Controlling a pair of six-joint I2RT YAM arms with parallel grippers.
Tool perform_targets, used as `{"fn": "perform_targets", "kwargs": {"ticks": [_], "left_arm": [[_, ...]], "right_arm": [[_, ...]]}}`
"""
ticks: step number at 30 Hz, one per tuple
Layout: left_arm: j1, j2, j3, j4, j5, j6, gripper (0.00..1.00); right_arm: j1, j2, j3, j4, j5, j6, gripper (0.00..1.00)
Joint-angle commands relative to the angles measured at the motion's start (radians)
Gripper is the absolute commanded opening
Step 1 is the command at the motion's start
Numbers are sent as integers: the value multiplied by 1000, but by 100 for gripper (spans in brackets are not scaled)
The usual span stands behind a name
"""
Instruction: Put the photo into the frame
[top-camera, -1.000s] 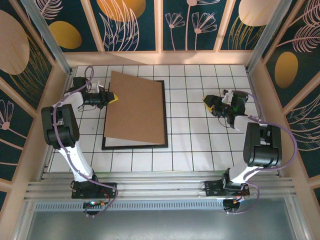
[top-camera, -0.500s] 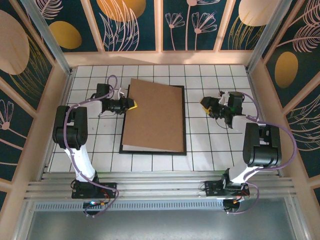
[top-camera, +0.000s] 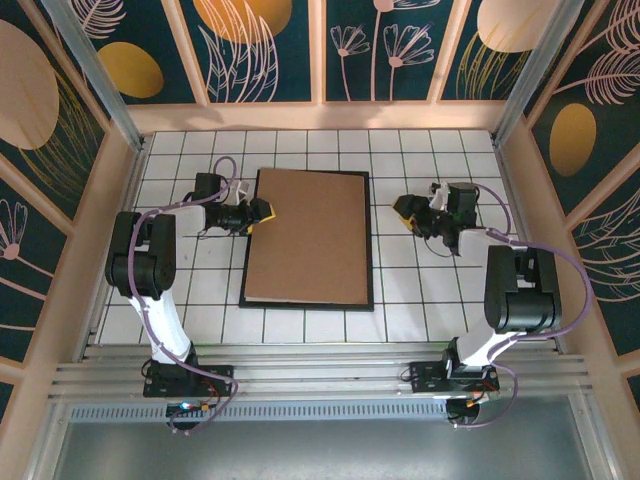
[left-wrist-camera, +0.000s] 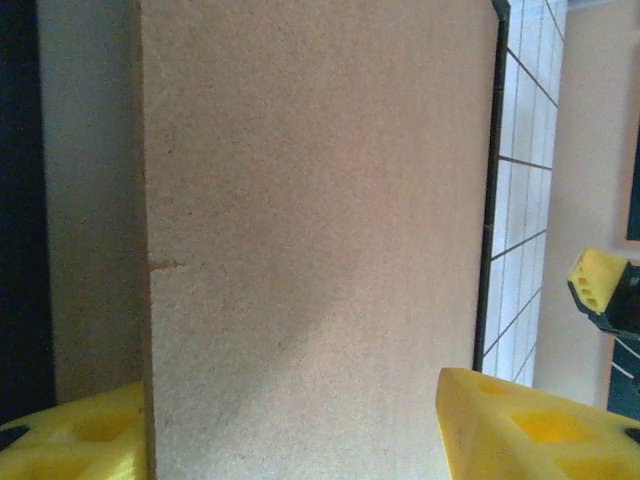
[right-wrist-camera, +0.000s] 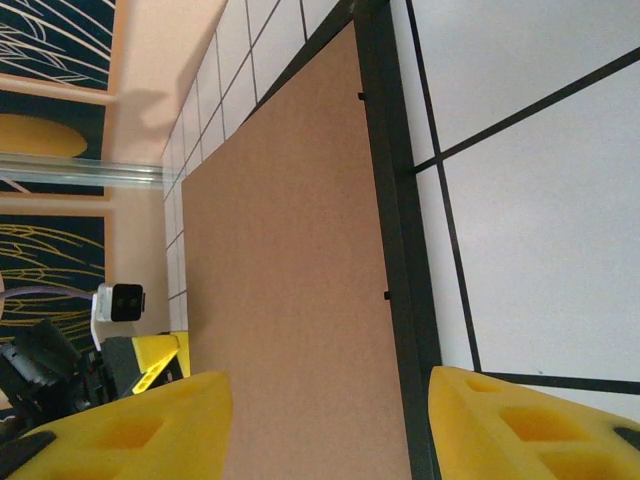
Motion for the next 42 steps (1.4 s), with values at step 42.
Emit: {"fn": "perform_targets", "kwargs": {"ticks": [42], "left_arm": [[-57,-132,81,-254,-359,171,78]], "right_arm": [[86,27,39,-54,99,-46,55]]}}
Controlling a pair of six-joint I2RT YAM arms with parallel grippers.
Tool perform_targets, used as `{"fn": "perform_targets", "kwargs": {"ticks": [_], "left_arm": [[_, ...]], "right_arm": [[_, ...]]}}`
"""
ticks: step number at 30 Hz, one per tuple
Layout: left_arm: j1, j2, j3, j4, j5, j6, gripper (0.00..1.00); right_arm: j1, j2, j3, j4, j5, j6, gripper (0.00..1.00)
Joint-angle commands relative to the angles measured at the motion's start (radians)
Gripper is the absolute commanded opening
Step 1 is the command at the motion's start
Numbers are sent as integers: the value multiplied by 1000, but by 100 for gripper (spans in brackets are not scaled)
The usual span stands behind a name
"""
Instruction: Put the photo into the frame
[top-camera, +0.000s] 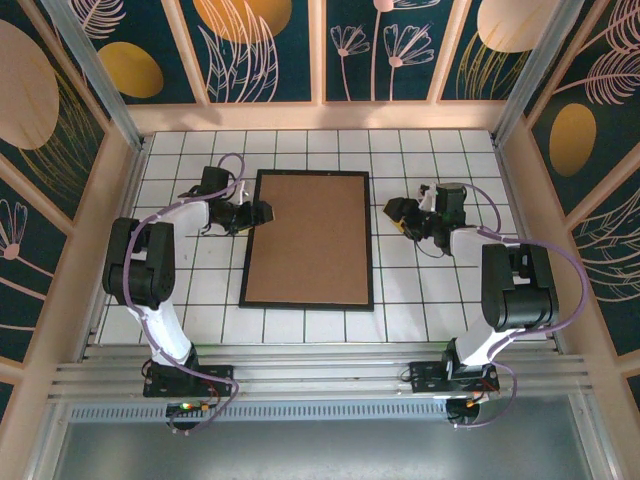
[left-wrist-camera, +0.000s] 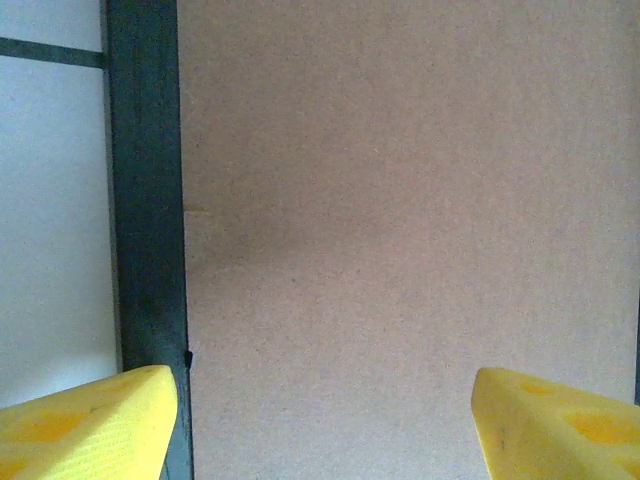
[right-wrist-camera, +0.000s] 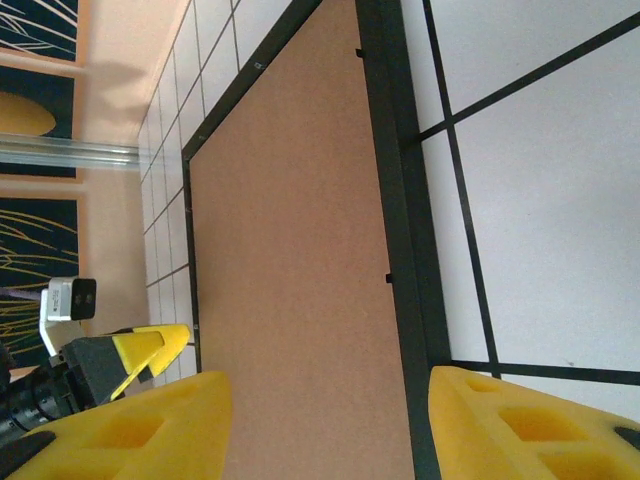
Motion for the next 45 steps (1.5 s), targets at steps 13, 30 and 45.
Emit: {"fn": "perform_targets", "kwargs": {"ticks": [13,30,45], "left_arm": [[3,-261,-206,58,-150,-87,78],[3,-103,-226,239,-102,-177,82],[3,-129,-249,211,-242,-124,74]], "right_arm": [[159,-32,117,-367,304,-317,66],[290,36,92,-303,209,-279,82],[460,-95,121,-482,673,-541,76]]}}
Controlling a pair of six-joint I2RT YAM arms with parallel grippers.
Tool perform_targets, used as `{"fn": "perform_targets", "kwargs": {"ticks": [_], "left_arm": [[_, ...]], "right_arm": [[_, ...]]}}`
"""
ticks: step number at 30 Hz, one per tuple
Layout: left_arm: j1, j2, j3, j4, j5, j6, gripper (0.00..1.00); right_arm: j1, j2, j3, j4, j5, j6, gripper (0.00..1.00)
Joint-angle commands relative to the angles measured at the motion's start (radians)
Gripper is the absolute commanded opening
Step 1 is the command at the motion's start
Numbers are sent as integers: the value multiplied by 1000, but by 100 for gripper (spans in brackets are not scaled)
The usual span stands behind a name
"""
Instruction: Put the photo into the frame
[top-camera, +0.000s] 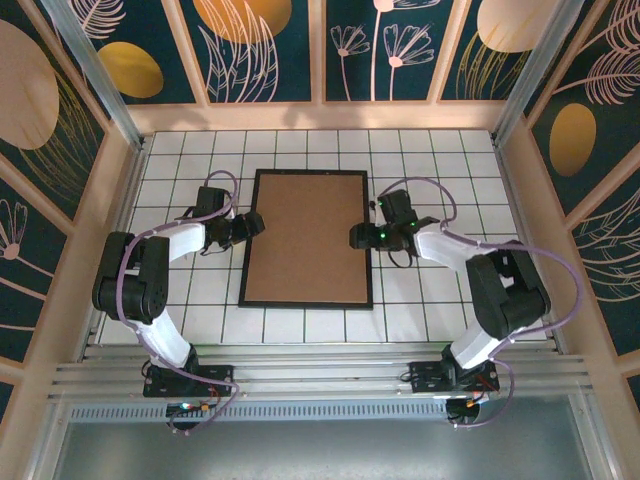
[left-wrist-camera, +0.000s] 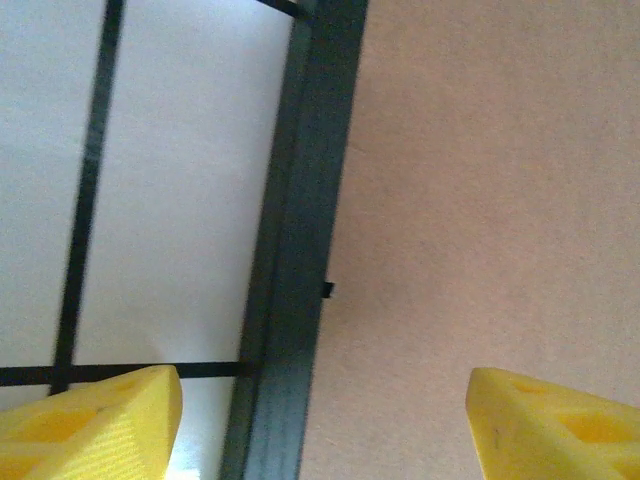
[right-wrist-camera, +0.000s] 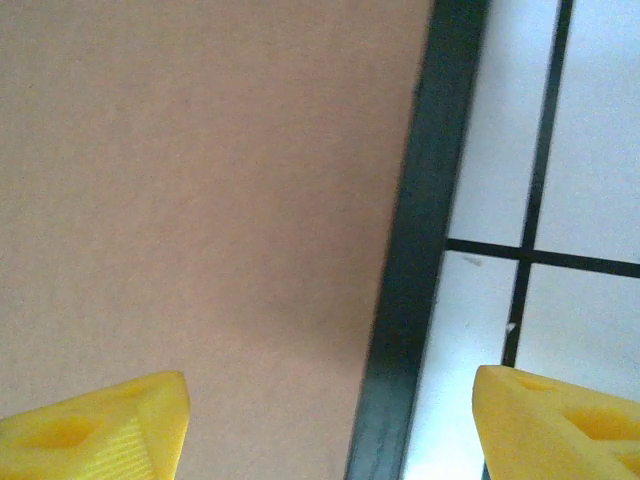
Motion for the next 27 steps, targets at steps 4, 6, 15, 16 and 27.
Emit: {"fn": "perform_targets", "kwargs": {"ticks": [4,6,15,16,27], "left_arm": [[5,-4,27,-24,-91,45,68],[7,9,37,-21,-80,48,64],[12,63,75,26,-49,27,52],[13,73,75,29,-49,27,52],[24,201,248,8,-53,61,45]], "right_arm": [[142,-82,-21,-26,172,-114,76],[153,-83,-21,-13,138,-106,76],[169,-65,-12,-3,93,-105,75],[173,-63,-10,-3,88,-106,75],[188,-50,3,-14,85,-111,74]]}}
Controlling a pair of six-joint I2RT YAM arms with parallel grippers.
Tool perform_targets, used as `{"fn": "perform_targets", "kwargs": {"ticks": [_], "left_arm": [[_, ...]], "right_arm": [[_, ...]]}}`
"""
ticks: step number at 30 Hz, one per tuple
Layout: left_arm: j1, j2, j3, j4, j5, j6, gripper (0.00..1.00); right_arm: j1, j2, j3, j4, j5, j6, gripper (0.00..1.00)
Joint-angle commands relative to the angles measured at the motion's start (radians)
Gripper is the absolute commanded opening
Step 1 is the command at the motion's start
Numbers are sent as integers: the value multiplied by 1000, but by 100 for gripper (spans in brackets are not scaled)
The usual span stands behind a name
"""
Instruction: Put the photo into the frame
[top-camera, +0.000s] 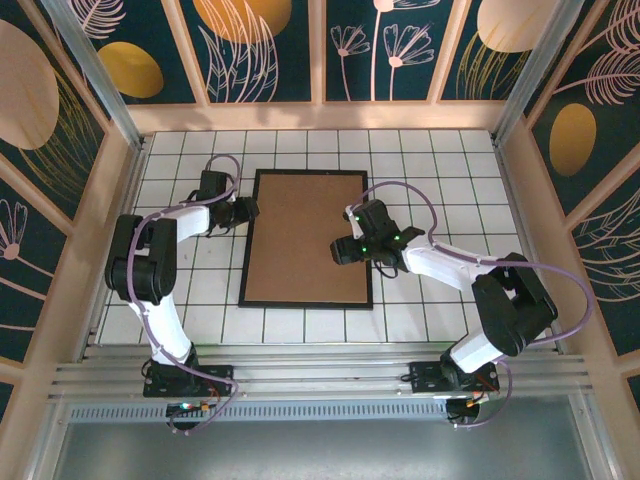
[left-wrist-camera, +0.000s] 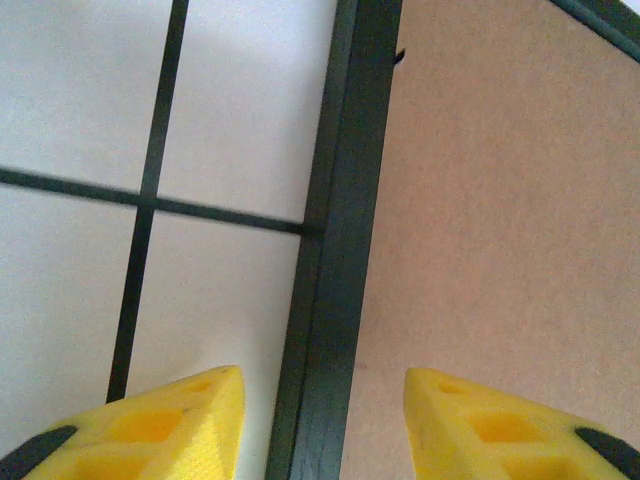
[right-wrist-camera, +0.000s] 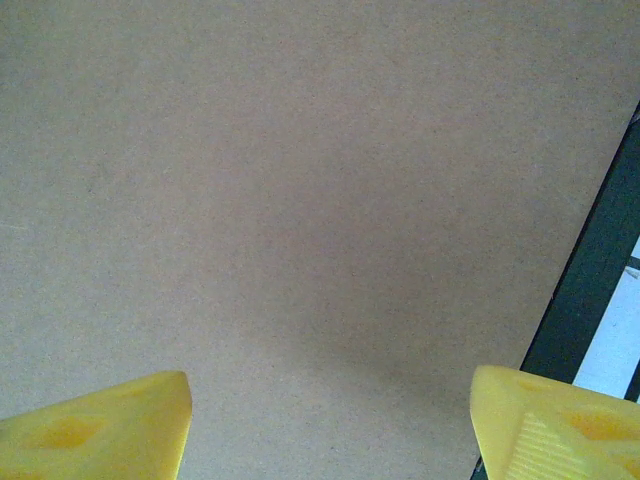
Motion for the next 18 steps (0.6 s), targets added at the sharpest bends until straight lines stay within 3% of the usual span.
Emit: {"fn": "perform_targets", "kwargs": {"ticks": [1,18], "left_arm": [[10,49,58,-9,1,34,44],[21,124,137,-41,55,62,35]], "right_arm": [[7,14,14,-6,-8,-9,74],[18,27,24,-11,-13,-17,73]]}}
